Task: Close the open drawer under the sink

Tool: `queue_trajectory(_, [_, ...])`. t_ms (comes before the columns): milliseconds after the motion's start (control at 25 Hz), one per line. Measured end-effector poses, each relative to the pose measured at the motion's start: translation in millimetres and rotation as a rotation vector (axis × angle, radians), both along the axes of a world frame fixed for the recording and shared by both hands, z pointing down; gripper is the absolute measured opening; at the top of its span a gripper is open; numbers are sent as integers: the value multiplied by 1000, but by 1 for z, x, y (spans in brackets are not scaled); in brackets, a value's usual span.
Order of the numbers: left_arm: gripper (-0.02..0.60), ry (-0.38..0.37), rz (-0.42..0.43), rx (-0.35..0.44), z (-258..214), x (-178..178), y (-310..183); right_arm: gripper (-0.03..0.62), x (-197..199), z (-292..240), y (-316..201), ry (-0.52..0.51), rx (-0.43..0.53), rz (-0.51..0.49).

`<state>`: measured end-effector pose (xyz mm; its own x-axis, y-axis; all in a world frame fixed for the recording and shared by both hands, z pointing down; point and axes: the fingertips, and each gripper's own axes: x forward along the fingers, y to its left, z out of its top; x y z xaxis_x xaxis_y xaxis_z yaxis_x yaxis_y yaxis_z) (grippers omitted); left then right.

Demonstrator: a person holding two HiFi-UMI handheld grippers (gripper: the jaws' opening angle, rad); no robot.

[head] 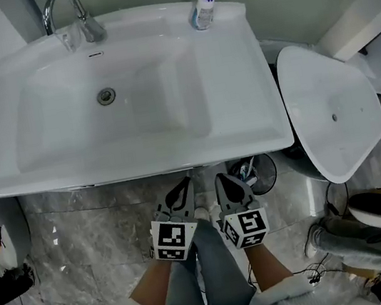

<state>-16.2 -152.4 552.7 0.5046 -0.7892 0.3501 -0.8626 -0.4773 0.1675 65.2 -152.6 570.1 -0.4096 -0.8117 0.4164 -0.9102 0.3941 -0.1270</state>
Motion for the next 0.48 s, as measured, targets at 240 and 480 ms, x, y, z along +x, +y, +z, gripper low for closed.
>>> queue_trajectory(240, [17,51,15,60,-61,4,6,9,-6,-59,5,-11,40,-26])
queue_trajectory(480, [17,78,0,136,-135,13,14,9,-10,-129,12,-68,78,-73])
